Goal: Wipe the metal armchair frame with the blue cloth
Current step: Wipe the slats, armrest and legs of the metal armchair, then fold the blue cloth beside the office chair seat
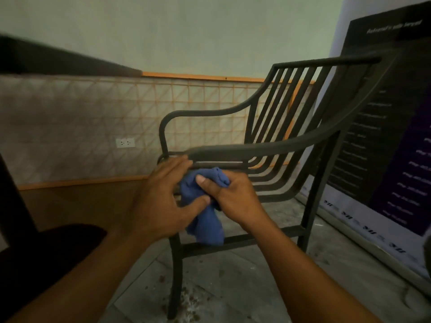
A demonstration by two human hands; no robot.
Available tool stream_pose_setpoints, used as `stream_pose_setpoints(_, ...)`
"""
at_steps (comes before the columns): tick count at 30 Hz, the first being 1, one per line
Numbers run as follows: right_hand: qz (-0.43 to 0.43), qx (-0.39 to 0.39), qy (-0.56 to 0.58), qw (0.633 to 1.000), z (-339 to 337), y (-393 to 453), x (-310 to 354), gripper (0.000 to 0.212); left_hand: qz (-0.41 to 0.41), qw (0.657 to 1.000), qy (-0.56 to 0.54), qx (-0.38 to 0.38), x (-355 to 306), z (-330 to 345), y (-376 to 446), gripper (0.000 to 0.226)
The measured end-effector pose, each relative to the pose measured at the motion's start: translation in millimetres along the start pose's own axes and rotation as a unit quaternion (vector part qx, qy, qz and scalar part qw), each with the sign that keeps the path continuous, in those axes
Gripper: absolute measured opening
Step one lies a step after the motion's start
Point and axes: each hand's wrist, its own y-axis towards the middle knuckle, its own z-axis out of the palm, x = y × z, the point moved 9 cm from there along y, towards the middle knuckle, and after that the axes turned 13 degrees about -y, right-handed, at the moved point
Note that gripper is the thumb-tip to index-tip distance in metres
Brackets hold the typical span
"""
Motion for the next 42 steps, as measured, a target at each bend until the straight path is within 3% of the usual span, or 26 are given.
stream_pose_setpoints(2, 0.037, 0.040, -0.003, 0.999, -20, 8, 13, 0.037, -0.010, 0.998, -0.055, -0.004, -24, 8, 6, 0.074)
stream_pose_setpoints(4, 0.071, 0.086, -0.026, 0.993, -40, 15, 29, 0.044, -0.078, 0.989, -0.126, 0.011, -38, 20, 18, 0.075)
stream_pose_setpoints(7, 0.105, 0.163, -0.051, 0.980, -76, 31, 59, 0.043, -0.209, 0.960, -0.183, 0.030, -43, 21, 47, 0.034)
stream_pose_setpoints(8, 0.106, 0.179, -0.043, 0.977, -90, 39, 73, 0.034, -0.247, 0.945, -0.204, 0.069, -47, 22, 58, 0.024)
stream_pose_setpoints(10, 0.115, 0.204, -0.027, 0.972, -121, 56, 96, 0.012, -0.280, 0.912, -0.244, 0.172, -67, 23, 82, 0.026)
stream_pose_setpoints(11, 0.120, 0.223, -0.032, 0.967, -136, 64, 107, 0.021, -0.281, 0.900, -0.248, 0.222, -81, 20, 95, 0.030)
stream_pose_setpoints(14, 0.101, 0.324, -0.138, 0.930, -168, 81, 138, 0.028, -0.261, 0.883, -0.157, 0.357, -122, 6, 135, 0.017)
stream_pose_setpoints(17, 0.069, 0.420, -0.258, 0.867, -187, 90, 173, 0.032, -0.229, 0.858, -0.047, 0.457, -156, 4, 172, 0.022)
stream_pose_setpoints(21, 0.017, 0.484, -0.346, 0.803, -197, 104, 213, 0.026, -0.205, 0.851, 0.009, 0.483, -197, 3, 216, 0.014)
stream_pose_setpoints(23, 0.040, 0.480, -0.397, 0.781, -219, 117, 214, 0.029, -0.209, 0.843, 0.004, 0.495, -206, -5, 229, 0.016)
stream_pose_setpoints(25, 0.057, 0.456, -0.413, 0.786, -246, 130, 214, 0.029, -0.200, 0.832, 0.045, 0.515, -209, -19, 240, 0.020)
stream_pose_setpoints(29, 0.081, 0.458, -0.411, 0.784, -274, 126, 212, 0.024, -0.178, 0.841, 0.096, 0.502, -211, -25, 255, 0.024)
stream_pose_setpoints(33, 0.140, 0.403, -0.387, 0.817, -281, 107, 208, 0.043, -0.148, 0.841, 0.095, 0.512, -229, -5, 246, 0.054)
stream_pose_setpoints(35, 0.166, 0.383, -0.362, 0.833, -277, 92, 206, 0.052, -0.109, 0.859, 0.090, 0.491, -244, 7, 241, 0.065)
stream_pose_setpoints(38, 0.207, 0.339, -0.331, 0.856, -285, 68, 202, 0.028, -0.038, 0.864, 0.044, 0.501, -270, 28, 235, 0.031)
stream_pose_setpoints(40, 0.252, 0.334, -0.321, 0.850, -301, 36, 190, 0.011, -0.006, 0.832, 0.003, 0.555, -278, 46, 219, 0.012)
stream_pose_setpoints(42, 0.298, 0.316, -0.298, 0.850, -318, -4, 175, 0.011, -0.004, 0.796, 0.000, 0.606, -278, 68, 196, 0.009)
